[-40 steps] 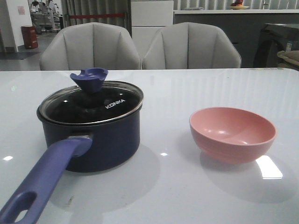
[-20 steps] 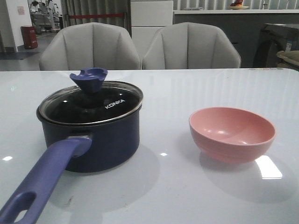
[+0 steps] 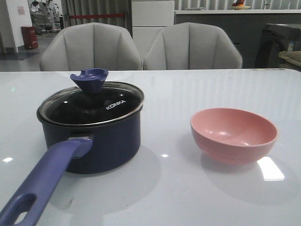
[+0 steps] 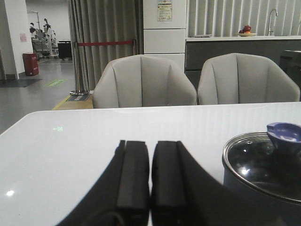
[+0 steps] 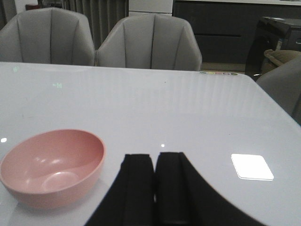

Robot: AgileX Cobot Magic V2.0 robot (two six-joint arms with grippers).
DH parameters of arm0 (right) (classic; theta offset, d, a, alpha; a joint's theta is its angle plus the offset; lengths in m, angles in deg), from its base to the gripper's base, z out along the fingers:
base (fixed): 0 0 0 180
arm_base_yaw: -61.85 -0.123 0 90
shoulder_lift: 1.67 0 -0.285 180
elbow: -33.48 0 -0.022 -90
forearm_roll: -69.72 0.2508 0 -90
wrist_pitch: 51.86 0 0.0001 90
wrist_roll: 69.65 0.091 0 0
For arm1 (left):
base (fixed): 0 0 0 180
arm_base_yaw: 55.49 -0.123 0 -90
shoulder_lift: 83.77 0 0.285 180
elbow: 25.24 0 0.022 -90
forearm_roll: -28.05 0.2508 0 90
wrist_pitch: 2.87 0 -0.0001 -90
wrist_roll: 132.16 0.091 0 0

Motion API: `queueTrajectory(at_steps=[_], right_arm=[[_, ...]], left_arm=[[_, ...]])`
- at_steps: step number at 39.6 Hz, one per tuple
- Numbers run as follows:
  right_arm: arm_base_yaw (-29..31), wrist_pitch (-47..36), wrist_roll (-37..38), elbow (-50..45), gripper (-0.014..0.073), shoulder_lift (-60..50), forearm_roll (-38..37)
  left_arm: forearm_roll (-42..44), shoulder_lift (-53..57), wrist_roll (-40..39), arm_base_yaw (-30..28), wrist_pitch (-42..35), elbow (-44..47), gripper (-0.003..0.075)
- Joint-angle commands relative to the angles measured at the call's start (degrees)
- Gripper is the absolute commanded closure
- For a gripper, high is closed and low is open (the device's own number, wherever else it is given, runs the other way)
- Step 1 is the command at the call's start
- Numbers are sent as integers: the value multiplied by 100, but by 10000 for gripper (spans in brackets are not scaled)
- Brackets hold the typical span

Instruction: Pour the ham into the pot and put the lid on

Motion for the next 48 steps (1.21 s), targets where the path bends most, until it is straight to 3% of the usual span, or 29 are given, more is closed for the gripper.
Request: queueTrajectory(at_steps=[1, 48], right_arm=[[58, -361, 215, -75, 451, -226, -190], [7, -438, 215, -75, 451, -214, -199]], left_arm=[[-45, 116, -69, -13, -426, 180, 607], [-45, 116, -69, -13, -426, 180, 607]])
